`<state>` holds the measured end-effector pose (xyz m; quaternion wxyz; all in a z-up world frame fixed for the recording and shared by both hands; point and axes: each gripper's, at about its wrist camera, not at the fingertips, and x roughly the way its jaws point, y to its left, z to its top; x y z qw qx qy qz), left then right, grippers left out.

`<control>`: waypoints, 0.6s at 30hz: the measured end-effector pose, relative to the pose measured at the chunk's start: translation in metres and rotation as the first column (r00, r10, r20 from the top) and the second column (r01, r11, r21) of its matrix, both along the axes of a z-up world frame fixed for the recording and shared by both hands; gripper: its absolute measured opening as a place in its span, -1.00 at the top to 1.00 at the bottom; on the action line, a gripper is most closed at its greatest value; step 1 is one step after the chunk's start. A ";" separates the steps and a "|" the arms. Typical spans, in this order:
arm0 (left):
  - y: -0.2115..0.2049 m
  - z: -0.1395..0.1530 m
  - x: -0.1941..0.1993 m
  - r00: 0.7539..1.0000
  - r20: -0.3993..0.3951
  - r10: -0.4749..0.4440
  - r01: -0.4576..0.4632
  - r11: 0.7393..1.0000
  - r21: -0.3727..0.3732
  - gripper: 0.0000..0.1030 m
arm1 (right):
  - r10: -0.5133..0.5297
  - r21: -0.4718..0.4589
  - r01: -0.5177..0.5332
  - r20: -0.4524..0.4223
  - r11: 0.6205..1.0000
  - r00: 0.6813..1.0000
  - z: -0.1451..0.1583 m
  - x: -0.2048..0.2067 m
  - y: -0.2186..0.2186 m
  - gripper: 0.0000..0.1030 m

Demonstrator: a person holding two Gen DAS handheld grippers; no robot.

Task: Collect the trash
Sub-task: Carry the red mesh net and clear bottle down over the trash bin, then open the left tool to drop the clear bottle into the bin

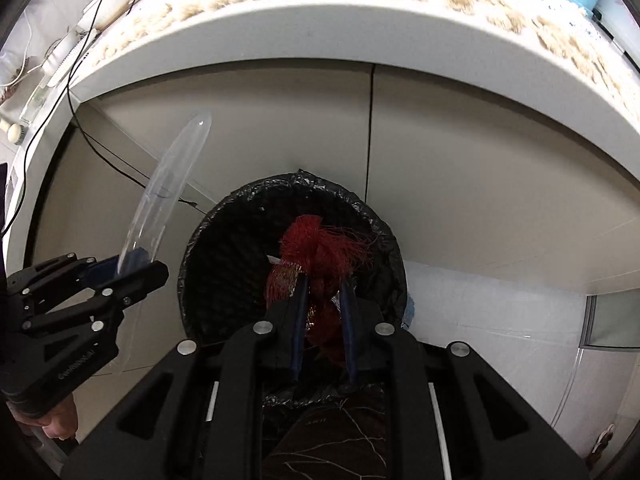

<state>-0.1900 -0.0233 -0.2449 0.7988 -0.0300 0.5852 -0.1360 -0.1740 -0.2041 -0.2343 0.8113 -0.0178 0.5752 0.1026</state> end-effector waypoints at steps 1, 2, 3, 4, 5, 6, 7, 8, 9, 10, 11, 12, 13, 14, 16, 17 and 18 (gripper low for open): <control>0.000 -0.004 0.001 1.000 -0.003 -0.001 0.001 1.000 0.006 0.52 | -0.003 -0.002 0.003 0.000 1.000 1.000 -0.002 0.001 -0.002 0.71; -0.002 -0.007 0.003 1.000 -0.005 -0.004 0.004 1.000 0.012 0.52 | -0.006 -0.005 0.006 -0.003 1.000 1.000 -0.004 0.002 -0.003 0.71; -0.004 -0.010 0.005 1.000 -0.006 -0.008 0.008 1.000 0.016 0.52 | -0.008 -0.005 0.008 -0.005 1.000 1.000 -0.005 0.003 -0.004 0.71; -0.006 -0.013 0.005 1.000 -0.009 -0.012 0.012 1.000 0.021 0.52 | -0.010 -0.007 0.010 -0.007 1.000 1.000 -0.007 0.003 -0.006 0.71; -0.008 -0.016 0.006 1.000 -0.013 -0.015 0.016 1.000 0.021 0.52 | -0.012 -0.014 0.012 -0.010 1.000 1.000 -0.008 0.004 -0.008 0.71; -0.009 -0.019 0.006 1.000 -0.015 -0.020 0.020 0.999 0.025 0.52 | -0.015 -0.017 0.015 -0.013 1.000 1.000 -0.010 0.004 -0.009 0.71; -0.012 -0.023 0.007 0.999 -0.017 -0.027 0.028 0.999 0.031 0.52 | -0.019 -0.017 0.019 -0.017 1.000 1.000 -0.010 0.004 -0.010 0.71; -0.015 -0.026 0.007 0.999 -0.020 -0.037 0.038 0.999 0.038 0.52 | -0.022 -0.017 0.022 -0.020 1.000 1.000 -0.011 0.004 -0.012 0.71; -0.018 -0.030 0.008 0.999 -0.024 -0.046 0.047 0.998 0.041 0.52 | -0.024 -0.019 0.023 -0.021 1.000 0.999 -0.012 0.004 -0.011 0.71; -0.019 -0.033 0.008 0.998 -0.031 -0.053 0.054 0.998 0.038 0.52 | -0.025 -0.021 0.025 -0.024 0.999 0.999 -0.013 0.004 -0.012 0.71; -0.022 -0.036 0.008 0.997 -0.039 -0.059 0.060 0.997 0.041 0.52 | -0.027 -0.023 0.026 -0.027 0.999 0.999 -0.012 0.004 -0.014 0.71; -0.024 -0.039 0.008 0.997 -0.044 -0.063 0.065 0.997 0.042 0.52 | -0.028 -0.023 0.028 -0.030 0.999 0.999 -0.013 0.004 -0.015 0.71; -0.027 -0.040 0.008 0.996 -0.047 -0.071 0.073 0.997 0.037 0.52 | -0.029 -0.024 0.028 -0.032 0.999 0.999 -0.012 0.004 -0.017 0.71; -0.029 -0.041 0.008 0.996 -0.047 -0.078 0.079 0.996 0.034 0.52 | -0.029 -0.025 0.028 -0.033 0.999 0.999 -0.013 0.004 -0.017 0.71; -0.030 -0.041 0.009 0.995 -0.044 -0.091 0.092 0.995 0.027 0.52 | -0.029 -0.027 0.028 -0.037 0.999 0.999 -0.014 0.003 -0.017 0.71; -0.031 -0.040 0.009 0.995 -0.040 -0.096 0.097 0.995 0.026 0.50 | -0.030 -0.028 0.028 -0.039 0.999 0.999 -0.016 0.004 -0.016 0.71; -0.032 -0.039 0.008 0.994 -0.035 -0.100 0.101 0.995 0.027 0.50 | -0.030 -0.028 0.029 -0.042 0.999 0.999 -0.016 0.004 -0.016 0.71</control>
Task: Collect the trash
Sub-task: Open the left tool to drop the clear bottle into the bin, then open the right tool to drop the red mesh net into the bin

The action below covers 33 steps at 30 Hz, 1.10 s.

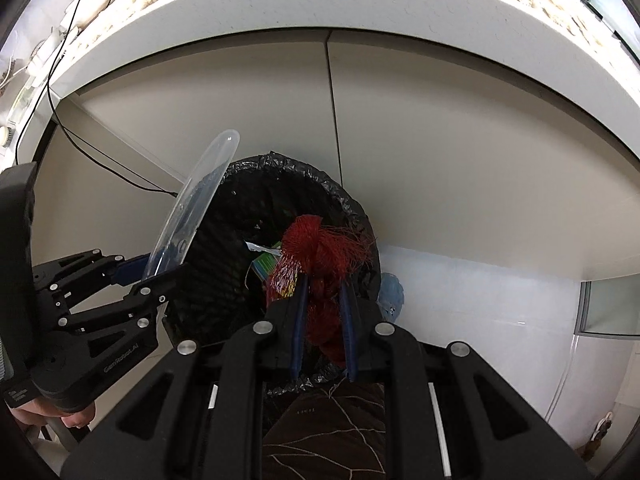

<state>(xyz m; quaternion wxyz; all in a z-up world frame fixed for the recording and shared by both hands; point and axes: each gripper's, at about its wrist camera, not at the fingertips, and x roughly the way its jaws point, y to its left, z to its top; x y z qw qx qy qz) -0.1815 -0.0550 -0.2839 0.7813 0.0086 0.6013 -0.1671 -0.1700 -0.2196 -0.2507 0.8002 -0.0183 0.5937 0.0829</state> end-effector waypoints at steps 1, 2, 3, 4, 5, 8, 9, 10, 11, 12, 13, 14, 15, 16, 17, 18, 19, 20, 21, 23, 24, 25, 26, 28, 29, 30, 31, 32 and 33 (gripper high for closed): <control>-0.002 0.001 -0.001 1.000 0.003 0.000 0.000 1.000 0.001 0.48 | 0.000 0.001 0.000 -0.002 1.000 1.000 -0.001 0.001 0.000 0.71; -0.003 0.001 -0.001 1.000 0.001 0.000 0.000 1.000 -0.003 0.34 | 0.000 0.002 0.000 -0.004 1.000 1.000 -0.002 0.002 0.001 0.71; -0.001 0.003 -0.001 1.000 0.005 0.009 -0.009 1.000 -0.005 0.19 | 0.000 0.003 0.000 -0.004 1.000 1.000 0.000 0.004 0.002 0.71; 0.002 0.005 -0.003 1.000 0.014 0.020 -0.020 1.000 -0.003 0.10 | 0.001 0.004 -0.001 -0.005 1.000 1.000 0.000 0.005 0.004 0.71; 0.005 0.007 -0.003 0.999 0.025 0.032 -0.032 0.999 0.000 -0.07 | 0.002 0.007 -0.002 -0.002 1.000 1.000 -0.001 0.007 0.005 0.71; 0.015 0.015 -0.002 0.997 0.043 0.072 -0.072 0.997 0.002 -0.38 | 0.006 0.015 -0.006 -0.005 1.000 1.000 -0.001 0.011 0.006 0.71; 0.019 0.018 -0.002 0.995 0.050 0.087 -0.088 0.996 0.004 -0.52 | 0.009 0.016 -0.009 -0.005 1.000 1.000 -0.001 0.011 0.008 0.71; 0.023 0.022 -0.002 0.994 0.053 0.096 -0.096 0.995 0.001 -0.56 | 0.013 0.018 -0.013 -0.005 1.000 1.000 -0.002 0.013 0.010 0.71; 0.026 0.025 -0.002 0.993 0.055 0.102 -0.102 0.995 -0.005 -0.63 | 0.018 0.018 -0.018 -0.005 1.000 1.000 -0.003 0.014 0.013 0.71; 0.030 0.028 -0.002 0.992 0.059 0.110 -0.110 0.994 -0.009 -0.72 | 0.024 0.017 -0.024 -0.006 1.000 1.000 -0.004 0.015 0.016 0.71; 0.035 0.033 -0.002 0.990 0.066 0.122 -0.122 0.993 -0.010 -0.76 | 0.029 0.019 -0.029 -0.008 0.999 1.000 -0.005 0.016 0.018 0.71; 0.040 0.037 -0.003 0.988 0.075 0.133 -0.132 0.991 -0.013 -0.80 | 0.034 0.022 -0.033 -0.010 0.999 0.999 -0.007 0.017 0.021 0.71; 0.045 0.041 -0.004 0.986 0.084 0.144 -0.143 0.990 -0.016 -0.84 | 0.038 0.023 -0.037 -0.011 0.999 0.999 -0.008 0.017 0.023 0.71; 0.046 0.044 0.001 0.984 0.089 0.153 -0.152 0.988 -0.015 -0.87 | 0.044 0.022 -0.043 -0.013 0.999 0.999 -0.009 0.018 0.025 0.70; 0.050 0.048 0.000 0.982 0.095 0.161 -0.160 0.987 -0.014 -0.89 | 0.049 0.023 -0.048 -0.013 0.999 0.999 -0.010 0.017 0.028 0.70; 0.053 0.050 -0.001 0.981 0.097 0.166 -0.166 0.986 -0.009 -0.89 | 0.055 0.024 -0.054 -0.015 0.998 0.998 -0.012 0.016 0.030 0.70; 0.056 0.054 -0.001 0.980 0.100 0.171 -0.171 0.985 -0.008 -0.89 | 0.062 0.024 -0.061 -0.019 0.998 0.998 -0.014 0.016 0.034 0.70; 0.059 0.056 -0.002 0.979 0.103 0.174 -0.174 0.985 -0.008 -0.89 | 0.067 0.022 -0.067 -0.020 0.998 0.998 -0.016 0.016 0.038 0.70; 0.061 0.058 -0.002 0.978 0.106 0.177 -0.178 0.984 -0.005 -0.89 | 0.074 0.019 -0.074 -0.023 0.997 0.997 -0.019 0.017 0.042 0.70; 0.066 0.059 -0.003 0.977 0.107 0.184 -0.185 0.983 0.004 -0.89 | 0.086 0.013 -0.085 -0.031 0.996 0.996 -0.023 0.016 0.046 0.70; 0.068 0.059 -0.003 0.977 0.106 0.187 -0.189 0.982 0.006 -0.89 | 0.090 0.011 -0.090 -0.034 0.996 0.995 -0.025 0.017 0.048 0.69; 0.071 0.059 -0.004 0.976 0.103 0.191 -0.193 0.981 0.011 -0.89 | 0.098 0.010 -0.097 -0.038 0.995 0.994 -0.027 0.017 0.052 0.69; 0.071 0.058 -0.004 0.976 0.101 0.195 -0.197 0.980 0.014 -0.89 | 0.104 0.008 -0.104 -0.041 0.995 0.994 -0.029 0.018 0.055 0.69; 0.074 0.056 -0.005 0.976 0.094 0.198 -0.200 0.980 0.016 -0.89 | 0.111 0.009 -0.111 -0.048 0.994 0.993 -0.031 0.017 0.059 0.69; 0.074 0.055 -0.005 0.977 0.089 0.196 -0.198 0.980 0.020 -0.89 | 0.115 0.010 -0.114 -0.050 0.993 0.992 -0.032 0.018 0.060 0.69; 0.074 0.055 -0.006 0.977 0.090 0.195 -0.198 0.980 0.029 -0.89 | 0.120 0.007 -0.120 -0.052 0.993 0.991 -0.032 0.017 0.062 0.69; 0.075 0.054 -0.007 0.977 0.090 0.194 -0.198 0.979 0.036 -0.89 | 0.124 0.005 -0.123 -0.055 0.992 0.991 -0.033 0.017 0.063 0.69; 0.076 0.053 -0.007 0.977 0.088 0.196 -0.200 0.979 0.040 -0.89 | 0.125 0.004 -0.125 -0.058 0.992 0.990 -0.034 0.017 0.063 0.68; 0.077 0.052 -0.008 0.977 0.084 0.196 -0.200 0.979 0.043 -0.89 | 0.125 0.003 -0.125 -0.060 0.992 0.990 -0.034 0.017 0.064 0.65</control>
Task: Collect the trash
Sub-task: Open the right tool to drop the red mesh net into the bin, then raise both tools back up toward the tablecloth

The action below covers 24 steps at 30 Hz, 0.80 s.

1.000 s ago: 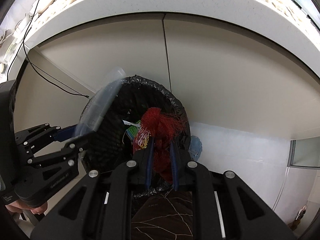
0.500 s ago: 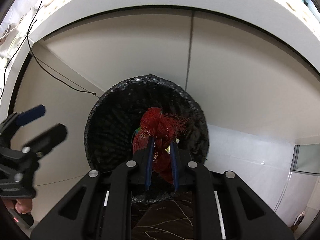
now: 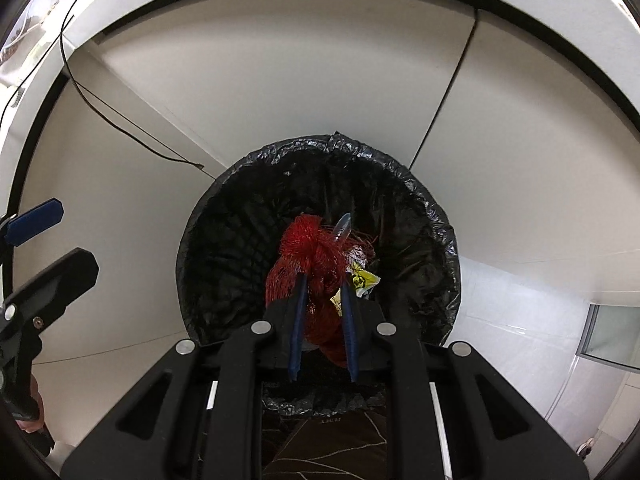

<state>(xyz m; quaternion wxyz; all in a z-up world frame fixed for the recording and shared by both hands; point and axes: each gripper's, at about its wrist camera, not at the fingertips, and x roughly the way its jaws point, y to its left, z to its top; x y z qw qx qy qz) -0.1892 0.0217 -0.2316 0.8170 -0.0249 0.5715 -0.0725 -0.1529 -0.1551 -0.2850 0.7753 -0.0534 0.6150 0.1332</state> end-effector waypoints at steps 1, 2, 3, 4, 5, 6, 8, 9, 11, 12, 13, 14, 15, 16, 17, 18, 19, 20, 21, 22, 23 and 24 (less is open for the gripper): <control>0.000 -0.001 0.000 1.000 -0.004 0.001 -0.001 1.000 0.002 -0.88 | -0.001 -0.001 0.001 0.001 1.000 1.000 -0.001 0.000 0.001 0.63; 0.001 -0.003 -0.001 1.000 -0.005 0.003 -0.003 1.000 0.006 -0.88 | 0.000 -0.002 0.000 0.001 1.000 1.000 -0.002 0.000 0.002 0.63; 0.001 -0.005 -0.001 1.000 -0.006 0.004 -0.004 1.000 0.010 -0.88 | -0.001 -0.001 0.001 0.000 1.000 1.000 -0.001 0.000 0.002 0.62; 0.001 -0.006 -0.001 1.000 -0.009 0.006 -0.006 1.000 0.013 -0.88 | -0.006 -0.003 0.006 0.002 1.000 1.000 -0.002 0.000 0.001 0.56; 0.002 -0.007 -0.001 1.000 -0.010 0.008 -0.008 1.000 0.012 -0.88 | -0.011 -0.003 0.011 0.002 1.000 1.000 -0.002 0.000 0.000 0.54; 0.002 -0.009 0.000 1.000 -0.011 0.010 -0.010 1.000 0.012 -0.88 | -0.016 -0.001 0.016 0.002 1.000 1.000 -0.002 0.000 -0.001 0.49; 0.001 -0.009 0.001 1.000 -0.009 0.011 -0.011 1.000 0.012 -0.88 | -0.021 0.000 0.021 0.006 1.000 1.000 0.000 0.000 -0.003 0.36; 0.000 -0.007 0.001 1.000 -0.005 0.010 -0.010 1.000 0.010 -0.88 | -0.023 -0.002 0.023 0.011 1.000 1.000 0.002 0.000 -0.004 0.24; -0.002 -0.005 0.002 1.000 0.002 0.009 -0.009 1.000 0.008 -0.88 | -0.030 -0.002 0.030 0.023 1.000 0.999 0.007 -0.001 -0.006 0.06; -0.003 -0.003 0.002 1.000 0.004 0.009 -0.009 1.000 0.007 -0.88 | -0.039 0.000 0.039 0.031 0.999 0.999 0.011 -0.001 -0.008 -0.07; -0.004 0.000 0.002 1.000 0.007 0.010 -0.010 1.000 0.005 -0.88 | -0.047 0.001 0.047 0.037 0.999 0.998 0.014 -0.001 -0.010 -0.22; -0.004 0.003 0.002 1.000 0.009 0.010 -0.010 1.000 0.003 -0.88 | -0.055 0.004 0.055 0.044 0.998 0.998 0.019 -0.001 -0.011 -0.29; -0.005 0.006 0.003 1.000 0.012 0.010 -0.010 1.000 0.001 -0.88 | -0.067 0.005 0.067 0.056 0.998 0.996 0.026 -0.001 -0.013 -0.40; -0.006 0.010 0.003 1.000 0.015 0.010 -0.010 1.000 0.001 -0.88 | -0.074 0.006 0.074 0.067 0.997 0.995 0.032 0.000 -0.015 -0.49; -0.006 0.014 0.004 1.000 0.018 0.010 -0.010 1.000 -0.002 -0.88 | -0.080 0.009 0.080 0.081 0.997 0.993 0.039 0.000 -0.017 -0.53; -0.006 0.018 0.005 1.000 0.022 0.012 -0.012 1.000 -0.006 -0.87 | -0.087 0.015 0.086 0.094 0.996 0.992 0.046 0.001 -0.019 -0.60; -0.006 0.024 0.006 1.000 0.025 0.015 -0.015 1.000 -0.011 -0.87 | -0.099 0.020 0.097 0.108 0.995 0.989 0.054 0.002 -0.022 -0.67; -0.006 0.029 0.008 0.999 0.030 0.020 -0.020 1.000 -0.015 -0.87 | -0.109 0.022 0.108 0.120 0.994 0.987 0.062 0.003 -0.024 -0.70; -0.005 0.037 0.010 0.999 0.039 0.028 -0.028 0.999 -0.021 -0.87 | -0.120 0.026 0.117 0.130 0.993 0.984 0.069 0.004 -0.026 -0.73; -0.004 0.043 0.012 0.998 0.046 0.036 -0.035 0.999 -0.024 -0.87 | -0.132 0.029 0.129 0.146 0.991 0.980 0.078 0.006 -0.028 -0.77; -0.003 0.049 0.014 0.998 0.052 0.043 -0.041 0.999 -0.026 -0.87 | -0.141 0.028 0.138 0.160 0.990 0.977 0.086 0.009 -0.030 -0.79; -0.003 0.056 0.018 0.997 0.058 0.050 -0.049 0.998 -0.030 -0.87 | -0.149 0.033 0.145 0.174 0.989 0.974 0.095 0.011 -0.033 -0.81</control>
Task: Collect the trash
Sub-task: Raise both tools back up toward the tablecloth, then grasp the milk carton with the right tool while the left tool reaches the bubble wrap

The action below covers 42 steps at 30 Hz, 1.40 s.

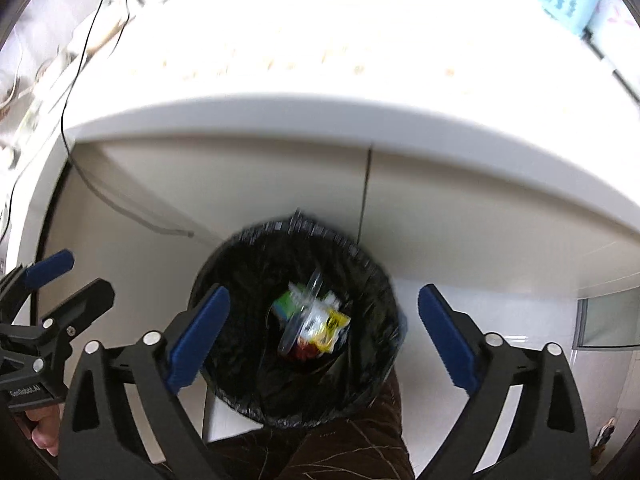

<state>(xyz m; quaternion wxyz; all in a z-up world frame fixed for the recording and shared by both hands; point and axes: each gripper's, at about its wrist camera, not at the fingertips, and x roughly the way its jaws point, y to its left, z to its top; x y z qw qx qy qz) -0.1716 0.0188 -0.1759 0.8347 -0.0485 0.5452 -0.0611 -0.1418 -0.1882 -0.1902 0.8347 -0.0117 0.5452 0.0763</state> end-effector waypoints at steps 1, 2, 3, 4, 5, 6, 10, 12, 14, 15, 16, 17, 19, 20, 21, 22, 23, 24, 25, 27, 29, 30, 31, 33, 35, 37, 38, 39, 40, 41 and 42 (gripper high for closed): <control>0.001 0.008 0.004 1.000 0.007 0.009 -0.009 1.000 -0.002 -0.88 | -0.008 0.004 0.008 0.017 1.000 1.000 0.010 0.003 -0.002 -0.82; 0.001 0.014 0.008 1.000 0.014 0.016 -0.016 1.000 0.001 -0.88 | -0.014 0.006 0.014 0.031 1.000 0.999 0.019 0.007 -0.004 -0.83; 0.002 0.022 0.013 0.999 0.023 0.025 -0.025 1.000 0.003 -0.88 | -0.021 0.006 0.020 0.045 1.000 0.999 0.028 0.011 -0.005 -0.85; 0.002 0.029 0.016 0.999 0.032 0.029 -0.030 1.000 0.001 -0.88 | -0.024 0.005 0.024 0.058 1.000 0.998 0.036 0.014 -0.006 -0.85; 0.002 0.036 0.021 0.999 0.043 0.033 -0.033 0.999 -0.001 -0.88 | -0.027 0.005 0.027 0.072 1.000 0.997 0.045 0.018 -0.007 -0.85; 0.002 0.043 0.025 0.998 0.052 0.037 -0.037 0.999 0.002 -0.88 | -0.026 0.004 0.026 0.084 1.000 0.996 0.053 0.023 -0.008 -0.85; 0.000 0.072 0.052 0.995 0.088 0.046 -0.049 0.998 0.028 -0.88 | -0.023 0.001 0.023 0.122 1.000 0.992 0.085 0.046 -0.009 -0.85; 0.000 0.085 0.065 0.994 0.099 0.057 -0.060 0.998 0.033 -0.88 | -0.018 -0.016 0.021 0.134 1.000 0.991 0.098 0.059 -0.009 -0.85; 0.002 0.098 0.081 0.991 0.110 0.072 -0.076 0.997 0.030 -0.88 | -0.014 -0.036 0.020 0.145 0.999 0.989 0.110 0.075 -0.009 -0.85; 0.003 0.105 0.090 0.990 0.118 0.079 -0.083 0.996 0.031 -0.88 | -0.014 -0.043 0.020 0.147 0.999 0.989 0.114 0.083 -0.009 -0.85; 0.004 0.108 0.099 0.989 0.121 0.083 -0.088 0.996 0.034 -0.88 | -0.014 -0.045 0.020 0.145 0.999 0.989 0.118 0.092 -0.010 -0.85; 0.005 0.112 0.108 0.989 0.119 0.089 -0.094 0.995 0.035 -0.88 | -0.013 -0.048 0.020 0.141 0.999 0.990 0.121 0.101 -0.011 -0.85; 0.006 0.117 0.125 0.989 0.110 0.098 -0.102 0.994 0.027 -0.88 | -0.015 -0.061 0.024 0.141 0.998 0.990 0.126 0.119 -0.011 -0.85; 0.006 0.119 0.133 0.989 0.106 0.103 -0.107 0.994 0.032 -0.88 | -0.015 -0.067 0.025 0.143 0.997 0.990 0.128 0.127 -0.010 -0.85; 0.008 0.121 0.143 0.988 0.105 0.111 -0.116 0.993 0.039 -0.88 | -0.013 -0.073 0.024 0.144 0.997 0.989 0.132 0.137 -0.010 -0.85; 0.009 0.123 0.149 0.988 0.106 0.115 -0.120 0.992 0.038 -0.88 | -0.011 -0.073 0.022 0.144 0.997 0.989 0.134 0.144 -0.010 -0.85; 0.011 0.123 0.156 0.988 0.101 0.119 -0.123 0.992 0.035 -0.88 | -0.009 -0.069 0.019 0.144 0.997 0.990 0.137 0.153 -0.009 -0.85; 0.013 0.124 0.163 0.988 0.094 0.125 -0.129 0.991 0.034 -0.88 | -0.006 -0.068 0.016 0.142 0.998 0.990 0.141 0.164 -0.007 -0.85; 0.015 0.124 0.173 0.988 0.085 0.131 -0.135 0.990 0.041 -0.88 | -0.007 -0.071 0.017 0.139 0.997 0.990 0.143 0.173 -0.005 -0.85; 0.018 0.125 0.185 0.988 0.074 0.133 -0.136 0.990 0.043 -0.88 | -0.010 -0.057 0.018 0.127 0.998 0.992 0.147 0.195 -0.002 -0.85; 0.022 0.127 0.200 0.987 0.073 0.145 -0.148 0.988 0.040 -0.88 | -0.011 -0.041 0.016 0.108 0.999 0.994 0.148 0.215 0.003 -0.85; 0.024 0.127 0.207 0.986 0.068 0.150 -0.153 0.987 0.041 -0.88 | -0.013 -0.034 0.016 0.096 0.999 0.995 0.148 0.226 0.006 -0.85; 0.027 0.127 0.214 0.985 0.063 0.158 -0.160 0.986 0.035 -0.88 | -0.014 -0.023 0.016 0.085 1.000 0.996 0.148 0.238 0.010 -0.85; 0.030 0.126 0.227 0.984 0.054 0.169 -0.171 0.985 0.038 -0.88 | -0.017 -0.017 0.018 0.068 1.000 0.998 0.146 0.261 0.019 -0.85; 0.033 0.123 0.241 0.984 0.044 0.174 -0.176 0.983 0.046 -0.88 | -0.022 -0.013 0.023 0.054 1.000 0.998 0.143 0.280 0.026 -0.85; 0.035 0.120 0.252 0.984 0.034 0.176 -0.178 0.983 0.054 -0.88 | -0.037 -0.016 0.037 0.035 0.999 0.999 0.139 0.301 0.033 -0.85; 0.036 0.118 0.259 0.984 0.027 0.177 -0.179 0.982 0.057 -0.88 | -0.044 -0.017 0.044 0.024 0.999 0.999 0.136 0.311 0.035 -0.85; 0.036 0.117 0.264 0.984 0.022 0.179 -0.180 0.982 0.060 -0.88 | -0.050 -0.020 0.051 0.013 0.999 0.999 0.132 0.320 0.038 -0.85; 0.037 0.115 0.271 0.983 0.017 0.180 -0.181 0.981 0.064 -0.88 | -0.055 -0.024 0.056 0.002 0.998 0.998 0.129 0.327 0.040 -0.85; 0.038 0.114 0.276 0.983 0.014 0.182 -0.183 0.981 0.064 -0.88 | -0.063 -0.026 0.063 -0.009 0.998 0.998 0.126 0.335 0.041 -0.85; 0.039 0.112 0.282 0.983 0.011 0.185 -0.185 0.981 0.064 -0.88 | -0.072 -0.028 0.071 -0.021 0.997 0.997 0.122 0.343 0.043 -0.85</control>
